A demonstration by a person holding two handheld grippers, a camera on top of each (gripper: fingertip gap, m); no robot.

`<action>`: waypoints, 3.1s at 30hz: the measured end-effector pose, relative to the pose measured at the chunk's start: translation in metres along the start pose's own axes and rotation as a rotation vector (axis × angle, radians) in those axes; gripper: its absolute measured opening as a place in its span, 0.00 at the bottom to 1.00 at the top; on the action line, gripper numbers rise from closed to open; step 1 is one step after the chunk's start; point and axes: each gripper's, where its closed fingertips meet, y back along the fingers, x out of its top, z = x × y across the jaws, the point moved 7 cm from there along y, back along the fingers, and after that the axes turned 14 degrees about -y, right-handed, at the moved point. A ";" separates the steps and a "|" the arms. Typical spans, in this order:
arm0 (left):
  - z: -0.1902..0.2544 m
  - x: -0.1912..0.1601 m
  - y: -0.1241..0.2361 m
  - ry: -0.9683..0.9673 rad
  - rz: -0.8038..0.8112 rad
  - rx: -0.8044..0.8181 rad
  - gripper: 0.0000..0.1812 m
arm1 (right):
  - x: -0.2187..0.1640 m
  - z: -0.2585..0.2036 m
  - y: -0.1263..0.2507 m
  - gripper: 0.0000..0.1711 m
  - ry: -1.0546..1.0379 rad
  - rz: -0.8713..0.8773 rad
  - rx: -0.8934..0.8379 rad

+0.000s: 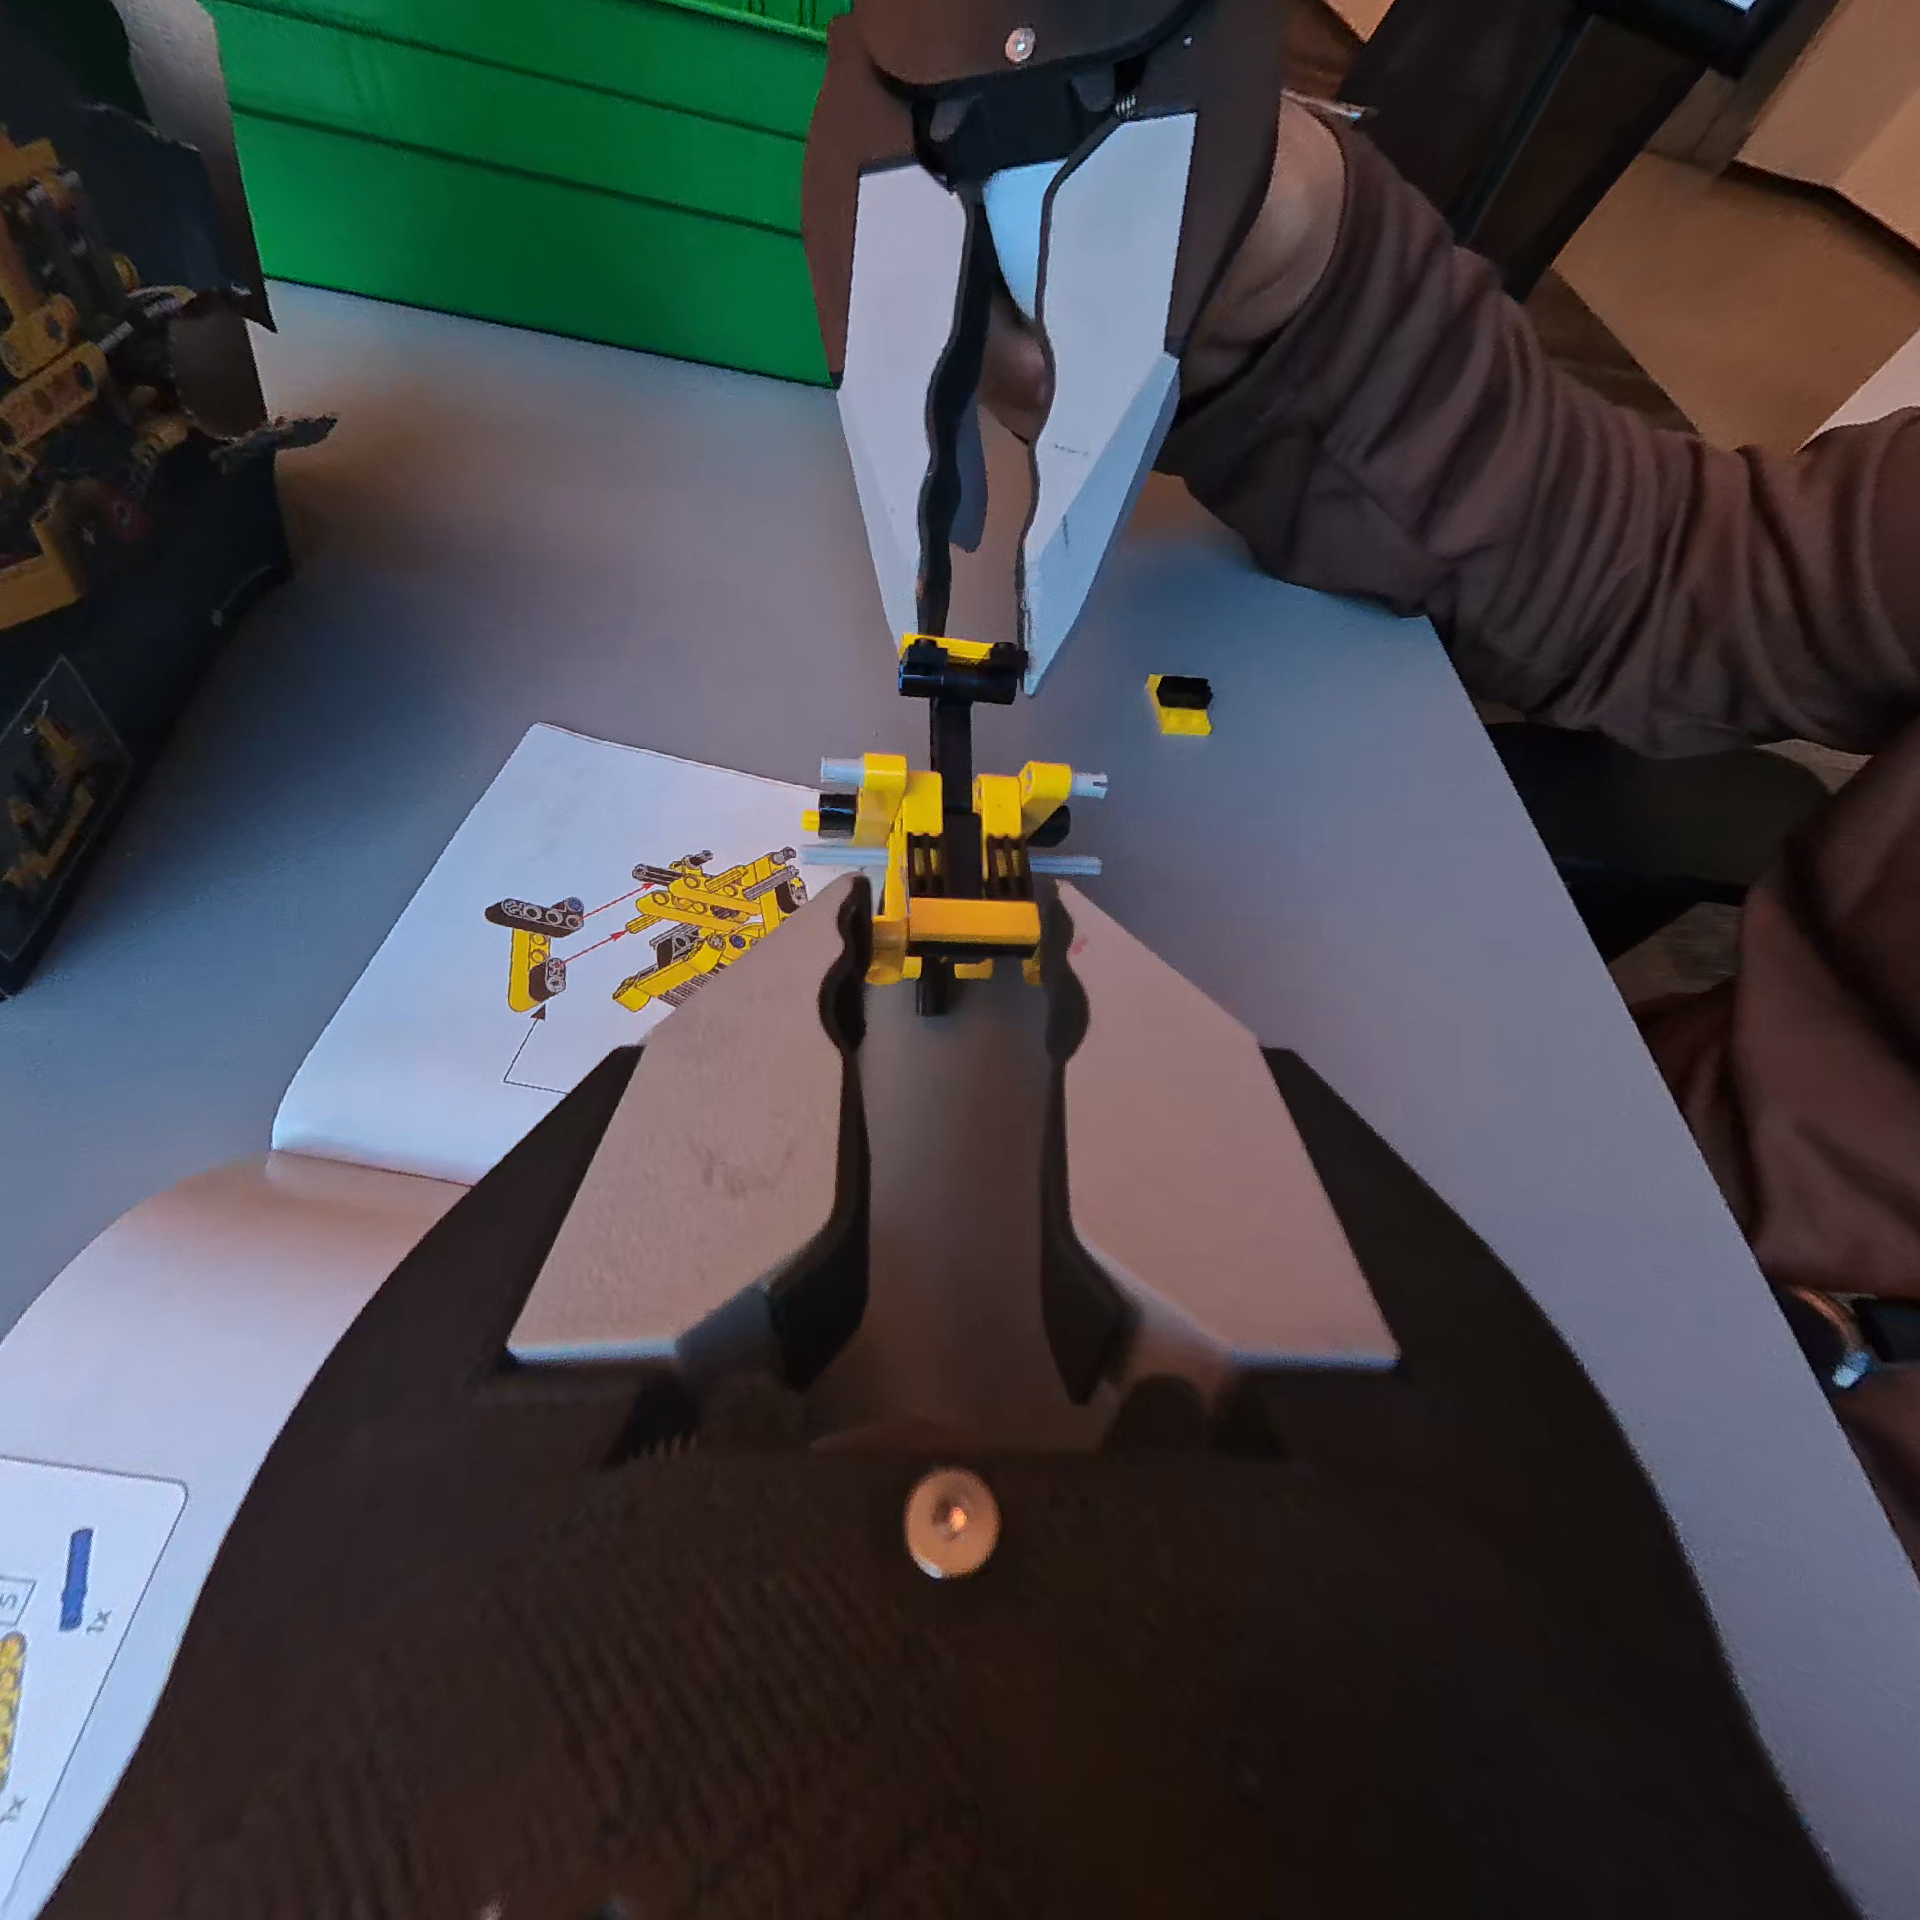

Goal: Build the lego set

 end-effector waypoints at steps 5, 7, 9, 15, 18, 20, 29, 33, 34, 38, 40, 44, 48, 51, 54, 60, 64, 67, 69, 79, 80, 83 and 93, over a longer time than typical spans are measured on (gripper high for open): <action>0.004 0.000 -0.004 -0.014 0.001 -0.009 0.13 | 0.003 -0.007 -0.002 0.13 0.003 0.032 0.079; 0.004 0.000 -0.004 -0.034 -0.002 -0.002 0.13 | 0.004 -0.010 -0.002 0.13 0.011 0.045 0.098; 0.005 0.000 -0.004 -0.041 0.000 0.002 0.13 | 0.002 -0.009 -0.004 0.13 0.007 0.032 0.087; 0.003 0.003 0.000 -0.001 0.075 -0.018 0.12 | 0.002 -0.012 -0.014 0.16 0.023 0.015 0.103; 0.003 0.004 0.001 0.000 0.084 -0.022 0.12 | 0.002 -0.013 -0.014 0.15 0.025 0.022 0.105; 0.003 0.004 0.001 -0.003 0.083 -0.021 0.12 | 0.002 -0.013 -0.015 0.15 0.020 0.025 0.107; 0.005 0.004 0.000 -0.029 0.084 -0.009 0.12 | 0.001 -0.013 -0.021 0.15 0.023 0.012 0.101; 0.005 0.005 0.002 -0.032 0.101 -0.009 0.12 | 0.000 -0.012 -0.025 0.14 0.029 -0.007 0.080; 0.005 0.005 0.002 -0.030 0.108 -0.008 0.12 | 0.000 -0.012 -0.026 0.14 0.030 -0.006 0.078; 0.005 0.005 0.003 -0.027 0.110 -0.011 0.12 | 0.002 -0.015 -0.025 0.15 0.046 0.010 0.086; 0.006 0.005 0.002 -0.034 0.110 -0.010 0.12 | 0.003 -0.017 -0.024 0.16 0.060 0.021 0.092; 0.006 0.005 0.003 -0.034 0.111 -0.012 0.12 | 0.003 -0.018 -0.024 0.15 0.056 0.026 0.097; 0.006 0.006 0.004 -0.034 0.122 -0.014 0.12 | 0.002 -0.017 -0.025 0.15 0.054 0.021 0.095; 0.006 0.006 0.004 -0.035 0.126 -0.015 0.12 | 0.002 -0.017 -0.026 0.15 0.055 0.015 0.090; 0.007 0.006 0.004 -0.038 0.126 -0.020 0.12 | 0.003 -0.018 -0.027 0.15 0.057 0.021 0.104; 0.006 0.006 0.006 -0.029 0.144 -0.031 0.12 | 0.003 -0.020 -0.028 0.16 0.069 0.024 0.104; 0.004 0.006 0.007 -0.004 0.158 -0.042 0.12 | 0.003 -0.021 -0.030 0.16 0.070 0.023 0.101; 0.005 0.006 0.006 0.016 0.153 -0.047 0.12 | 0.005 -0.023 -0.032 0.16 0.072 0.033 0.108; 0.005 0.006 0.006 0.021 0.145 -0.048 0.12 | 0.005 -0.023 -0.032 0.16 0.074 0.037 0.107; 0.005 0.009 0.011 0.098 0.013 -0.042 0.12 | 0.006 -0.024 -0.036 0.17 0.096 0.046 0.077; 0.006 0.009 0.011 0.103 0.004 -0.046 0.12 | 0.006 -0.024 -0.036 0.17 0.101 0.047 0.074; 0.008 0.010 0.009 0.118 -0.017 -0.052 0.13 | 0.007 -0.025 -0.036 0.17 0.109 0.050 0.072; 0.014 0.013 0.008 0.161 -0.098 0.009 0.13 | 0.006 -0.030 -0.038 0.20 0.184 0.049 0.039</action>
